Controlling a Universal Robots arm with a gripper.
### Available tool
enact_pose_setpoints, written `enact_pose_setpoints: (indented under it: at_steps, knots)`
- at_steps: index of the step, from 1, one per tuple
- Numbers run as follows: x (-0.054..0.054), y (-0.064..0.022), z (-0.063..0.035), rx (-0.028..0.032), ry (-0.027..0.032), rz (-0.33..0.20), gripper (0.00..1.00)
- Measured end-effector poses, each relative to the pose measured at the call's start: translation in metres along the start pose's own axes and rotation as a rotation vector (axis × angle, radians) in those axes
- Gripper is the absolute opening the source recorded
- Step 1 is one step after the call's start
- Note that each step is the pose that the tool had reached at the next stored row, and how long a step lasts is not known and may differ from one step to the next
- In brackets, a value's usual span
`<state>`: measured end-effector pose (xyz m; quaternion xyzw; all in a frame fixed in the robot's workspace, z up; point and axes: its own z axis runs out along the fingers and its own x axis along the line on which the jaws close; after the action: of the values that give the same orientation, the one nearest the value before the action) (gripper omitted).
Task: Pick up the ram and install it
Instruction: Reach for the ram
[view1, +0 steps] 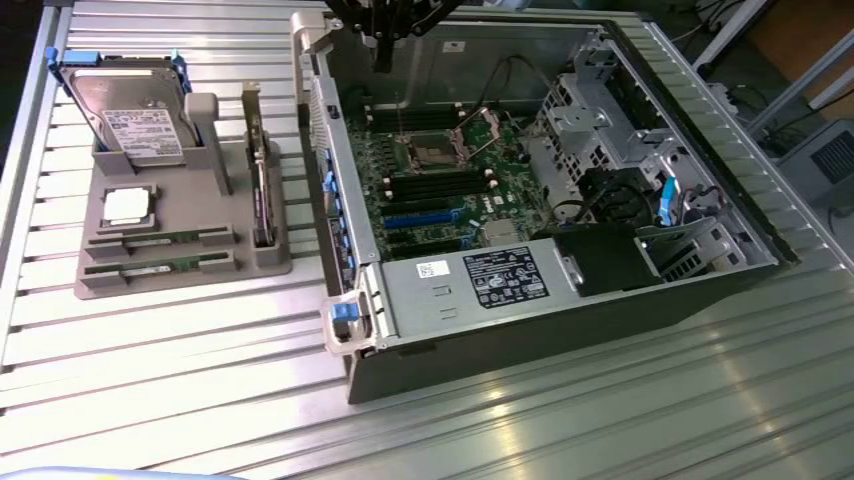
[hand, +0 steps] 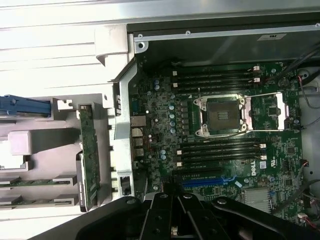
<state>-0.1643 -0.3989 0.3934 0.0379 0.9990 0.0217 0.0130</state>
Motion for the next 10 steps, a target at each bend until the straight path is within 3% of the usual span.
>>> enact_pose_setpoints:
  at_steps: [10]
  knots:
    - [0.012, -0.0009, -0.0001, -0.0001, 0.0, 0.0, 0.1]
